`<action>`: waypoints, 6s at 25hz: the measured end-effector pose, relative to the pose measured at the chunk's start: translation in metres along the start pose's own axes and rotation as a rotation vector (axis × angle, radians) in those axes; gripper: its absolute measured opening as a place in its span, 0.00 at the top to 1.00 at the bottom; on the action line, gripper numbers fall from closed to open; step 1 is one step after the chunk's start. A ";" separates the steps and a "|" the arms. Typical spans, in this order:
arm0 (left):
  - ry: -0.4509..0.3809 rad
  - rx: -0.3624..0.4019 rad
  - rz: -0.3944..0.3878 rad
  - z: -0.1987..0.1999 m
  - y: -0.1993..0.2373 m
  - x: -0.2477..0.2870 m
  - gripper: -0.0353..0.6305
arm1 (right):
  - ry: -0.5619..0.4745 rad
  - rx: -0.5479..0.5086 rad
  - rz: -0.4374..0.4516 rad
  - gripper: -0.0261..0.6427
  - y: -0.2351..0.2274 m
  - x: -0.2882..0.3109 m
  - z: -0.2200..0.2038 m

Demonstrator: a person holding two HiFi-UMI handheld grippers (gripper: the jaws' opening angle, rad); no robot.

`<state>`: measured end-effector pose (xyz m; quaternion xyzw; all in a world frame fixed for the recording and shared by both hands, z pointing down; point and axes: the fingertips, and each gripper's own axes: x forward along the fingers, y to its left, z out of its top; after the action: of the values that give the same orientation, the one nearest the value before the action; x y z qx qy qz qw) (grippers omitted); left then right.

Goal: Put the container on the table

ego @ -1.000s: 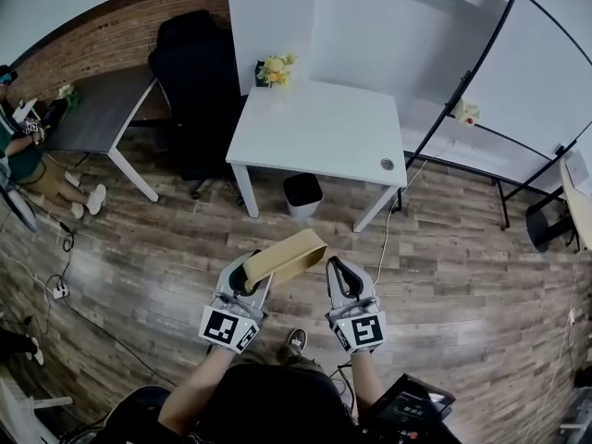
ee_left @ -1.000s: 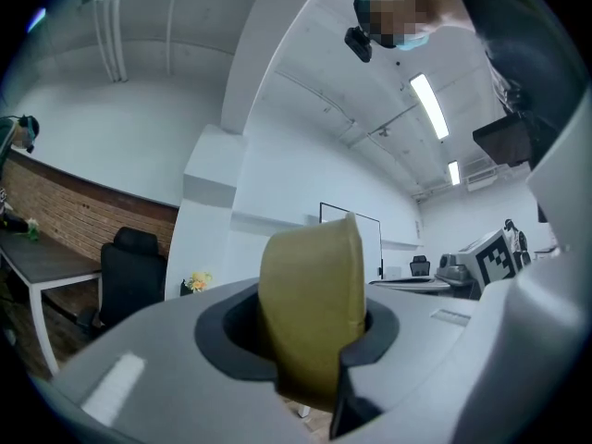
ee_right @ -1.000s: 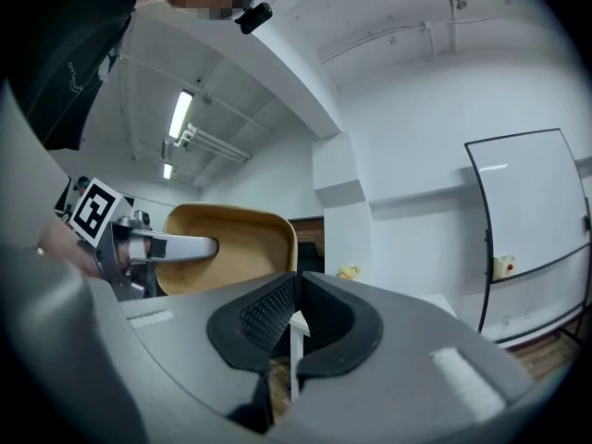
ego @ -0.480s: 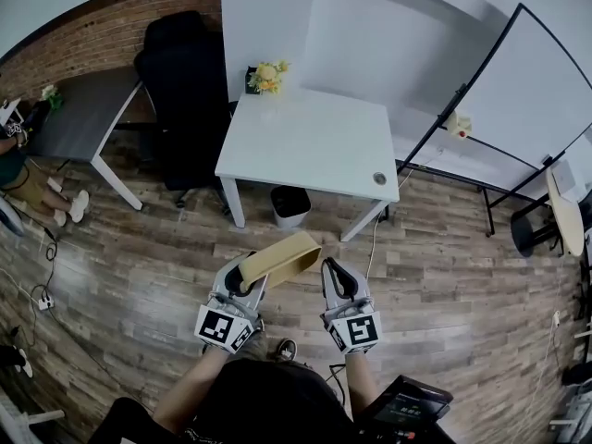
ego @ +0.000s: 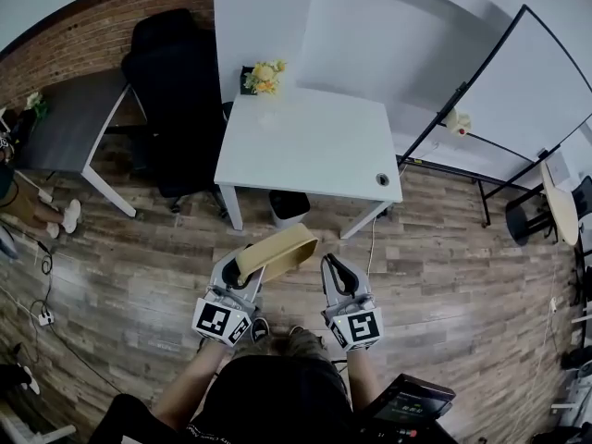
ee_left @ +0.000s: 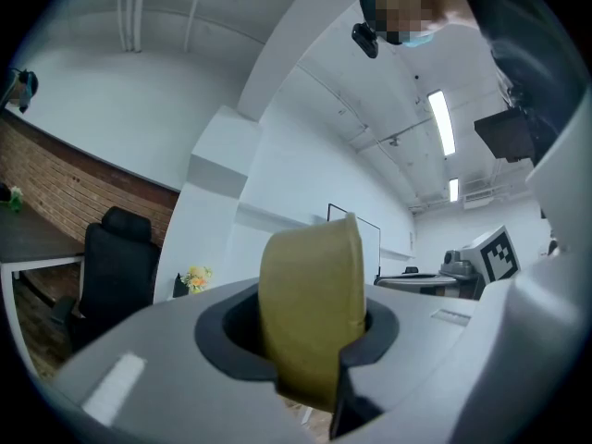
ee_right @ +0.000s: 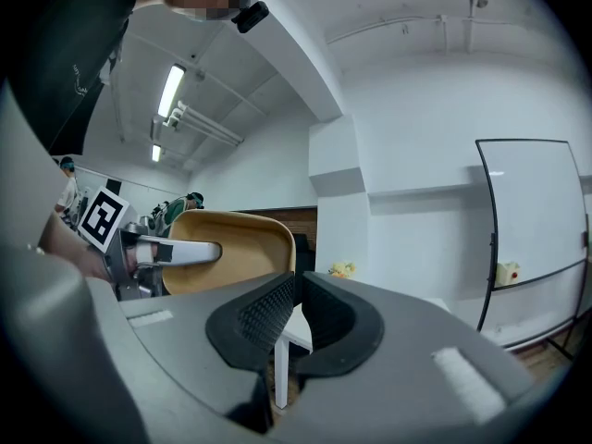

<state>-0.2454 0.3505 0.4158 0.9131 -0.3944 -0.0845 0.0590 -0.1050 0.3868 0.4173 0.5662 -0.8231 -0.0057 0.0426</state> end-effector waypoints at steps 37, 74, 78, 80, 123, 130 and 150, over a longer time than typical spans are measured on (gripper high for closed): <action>0.112 0.036 -0.008 -0.054 -0.026 0.201 0.79 | 0.028 0.095 0.182 0.87 -0.186 0.096 -0.037; 0.239 -0.154 -0.204 -0.089 0.112 0.342 0.77 | 0.187 0.106 0.128 0.89 -0.246 0.268 -0.067; 0.260 -0.141 -0.234 -0.097 0.118 0.389 0.76 | 0.156 0.114 0.243 0.86 -0.283 0.291 -0.073; 0.271 -0.174 -0.237 -0.099 0.121 0.414 0.76 | 0.150 0.105 0.315 0.84 -0.301 0.303 -0.070; 0.873 -0.527 -0.210 -0.198 0.205 0.505 0.77 | 0.545 -0.832 0.768 0.14 -0.279 0.418 -0.132; 0.890 -0.568 -0.248 -0.197 0.199 0.502 0.77 | 0.598 -0.845 0.769 0.06 -0.280 0.416 -0.151; 0.913 -0.687 -0.396 -0.209 0.175 0.500 0.76 | 0.560 -0.743 0.754 0.73 -0.294 0.410 -0.147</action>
<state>0.0095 -0.1250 0.5967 0.8418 -0.1018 0.1841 0.4972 0.0348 -0.0952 0.5727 0.1621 -0.8677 -0.1283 0.4521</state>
